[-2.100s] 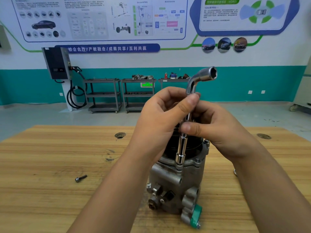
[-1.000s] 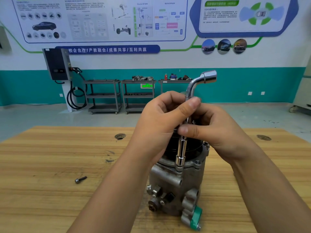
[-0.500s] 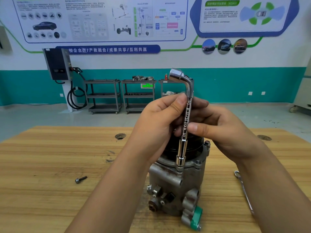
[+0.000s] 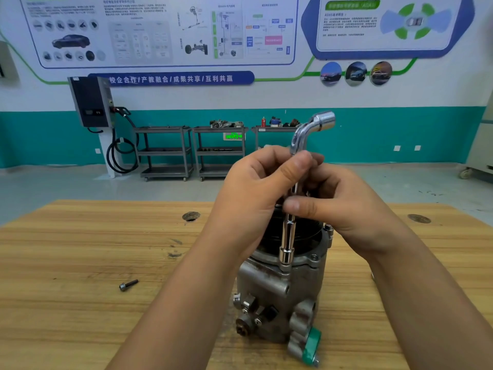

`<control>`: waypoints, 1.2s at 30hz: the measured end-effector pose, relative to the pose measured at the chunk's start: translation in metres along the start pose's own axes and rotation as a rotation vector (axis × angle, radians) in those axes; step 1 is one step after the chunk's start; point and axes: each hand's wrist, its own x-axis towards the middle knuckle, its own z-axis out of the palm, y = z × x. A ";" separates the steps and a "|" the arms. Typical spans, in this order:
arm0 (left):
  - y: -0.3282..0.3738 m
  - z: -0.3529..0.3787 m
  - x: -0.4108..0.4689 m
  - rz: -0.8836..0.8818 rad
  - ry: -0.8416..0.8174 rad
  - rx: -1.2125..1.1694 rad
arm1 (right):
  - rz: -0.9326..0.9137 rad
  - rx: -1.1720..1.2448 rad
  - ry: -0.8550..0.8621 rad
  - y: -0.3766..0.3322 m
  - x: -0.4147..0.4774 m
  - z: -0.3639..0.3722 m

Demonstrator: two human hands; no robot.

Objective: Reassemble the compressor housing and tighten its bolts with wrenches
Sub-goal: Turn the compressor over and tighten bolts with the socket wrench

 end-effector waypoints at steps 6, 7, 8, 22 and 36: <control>0.003 0.001 -0.001 -0.022 -0.064 -0.068 | -0.031 0.049 -0.136 -0.003 -0.001 -0.005; 0.004 0.002 -0.002 -0.026 -0.072 -0.096 | -0.024 0.069 -0.149 -0.003 -0.002 -0.006; 0.004 0.002 -0.002 -0.031 -0.079 -0.119 | -0.017 0.084 -0.157 -0.002 -0.002 -0.006; 0.002 0.003 -0.001 -0.011 0.030 -0.004 | 0.003 -0.026 -0.070 0.002 0.000 -0.003; 0.005 0.001 -0.003 -0.040 -0.047 -0.004 | -0.007 0.092 -0.187 -0.002 -0.003 -0.008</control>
